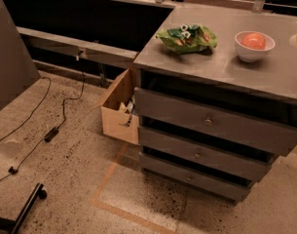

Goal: Pick apple from white bowl and place on counter

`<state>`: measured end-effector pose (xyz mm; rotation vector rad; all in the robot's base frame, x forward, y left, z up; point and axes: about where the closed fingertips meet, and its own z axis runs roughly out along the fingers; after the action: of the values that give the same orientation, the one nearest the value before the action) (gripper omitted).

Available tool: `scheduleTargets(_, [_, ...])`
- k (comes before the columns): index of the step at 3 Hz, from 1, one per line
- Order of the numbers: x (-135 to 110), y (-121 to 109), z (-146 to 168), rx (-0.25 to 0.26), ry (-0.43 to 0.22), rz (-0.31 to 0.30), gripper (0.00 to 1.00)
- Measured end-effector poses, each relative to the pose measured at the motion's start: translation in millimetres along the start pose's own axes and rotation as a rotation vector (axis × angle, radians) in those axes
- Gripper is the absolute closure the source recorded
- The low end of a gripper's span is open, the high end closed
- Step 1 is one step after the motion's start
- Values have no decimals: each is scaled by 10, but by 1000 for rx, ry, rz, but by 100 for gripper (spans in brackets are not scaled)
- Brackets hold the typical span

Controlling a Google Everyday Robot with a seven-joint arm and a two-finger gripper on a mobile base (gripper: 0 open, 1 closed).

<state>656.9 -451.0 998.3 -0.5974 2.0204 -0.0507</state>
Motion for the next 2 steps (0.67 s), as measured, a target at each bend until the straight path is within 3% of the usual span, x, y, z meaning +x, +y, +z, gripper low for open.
scheduleTargets(2, [22,-79,104,13,-12,15,0])
